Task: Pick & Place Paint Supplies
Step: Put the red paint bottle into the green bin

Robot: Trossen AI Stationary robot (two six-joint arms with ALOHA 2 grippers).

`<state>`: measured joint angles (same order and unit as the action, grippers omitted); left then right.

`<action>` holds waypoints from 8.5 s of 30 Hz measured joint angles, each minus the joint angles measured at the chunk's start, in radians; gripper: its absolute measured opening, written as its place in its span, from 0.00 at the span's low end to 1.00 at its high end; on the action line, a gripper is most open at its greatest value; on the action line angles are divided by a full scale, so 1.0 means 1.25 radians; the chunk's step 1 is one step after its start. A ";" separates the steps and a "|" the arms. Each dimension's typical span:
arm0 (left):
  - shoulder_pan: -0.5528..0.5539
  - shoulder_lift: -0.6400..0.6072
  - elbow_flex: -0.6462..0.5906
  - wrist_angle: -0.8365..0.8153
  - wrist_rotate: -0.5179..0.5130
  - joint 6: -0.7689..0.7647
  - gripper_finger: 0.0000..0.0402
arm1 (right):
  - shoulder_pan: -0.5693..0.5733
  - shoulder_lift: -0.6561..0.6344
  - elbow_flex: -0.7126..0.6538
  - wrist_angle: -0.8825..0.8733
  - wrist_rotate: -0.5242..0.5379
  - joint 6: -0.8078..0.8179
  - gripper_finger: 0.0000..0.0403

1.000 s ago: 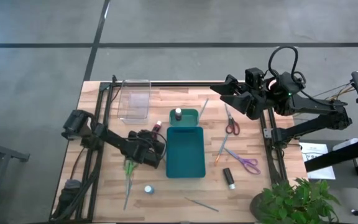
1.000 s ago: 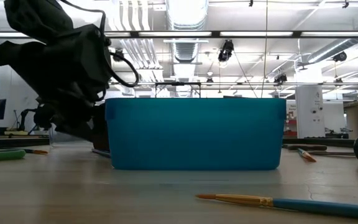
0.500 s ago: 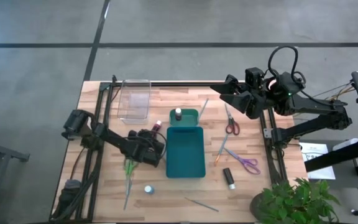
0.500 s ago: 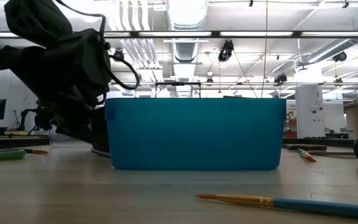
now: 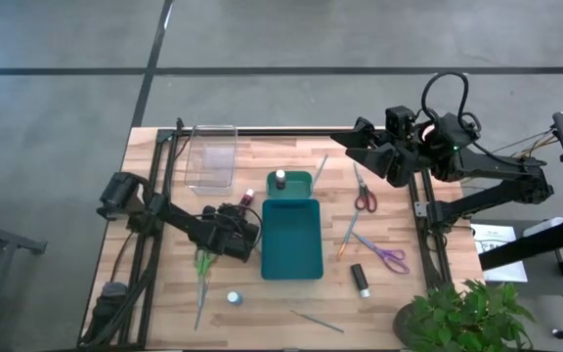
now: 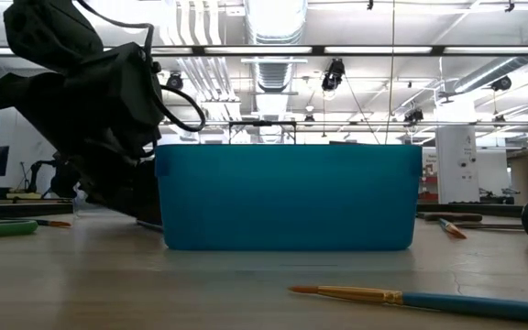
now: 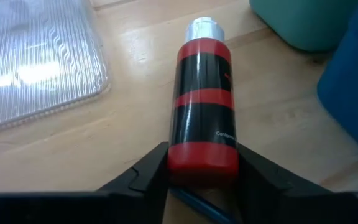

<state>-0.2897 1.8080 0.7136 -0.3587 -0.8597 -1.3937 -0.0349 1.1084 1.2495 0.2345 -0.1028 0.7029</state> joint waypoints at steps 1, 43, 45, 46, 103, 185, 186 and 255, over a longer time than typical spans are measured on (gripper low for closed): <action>0.000 0.000 0.000 0.001 0.000 0.000 0.38 | 0.000 0.000 0.000 0.000 0.000 0.000 0.88; -0.135 -0.469 0.001 -0.082 -0.051 0.238 0.34 | 0.000 0.000 0.003 -0.016 -0.078 -0.072 0.88; -0.136 -0.524 0.001 -0.056 -0.044 0.306 0.34 | 0.000 0.000 0.003 -0.017 -0.090 -0.101 0.88; -0.136 -0.549 0.001 -0.041 -0.039 0.340 0.34 | 0.000 0.000 0.003 -0.017 -0.093 -0.115 0.88; -0.134 -0.728 0.059 0.164 0.206 0.880 0.34 | 0.002 0.588 0.600 -0.706 -0.188 -0.680 0.88; -0.134 -0.728 0.059 0.200 0.173 0.782 0.73 | 0.020 0.602 0.622 -0.732 -0.163 -0.627 0.28; -0.134 -0.728 0.059 0.197 0.173 0.782 0.76 | 0.020 0.602 0.622 -0.731 -0.163 -0.627 0.28; -0.177 -1.228 -0.209 0.107 0.122 0.918 0.71 | -0.130 0.515 0.628 -1.282 0.000 -0.298 0.28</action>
<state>-0.5114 0.2731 0.4527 -0.2249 -0.7073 -0.2466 -0.1979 1.7522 2.0346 -1.3681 -0.1022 0.3308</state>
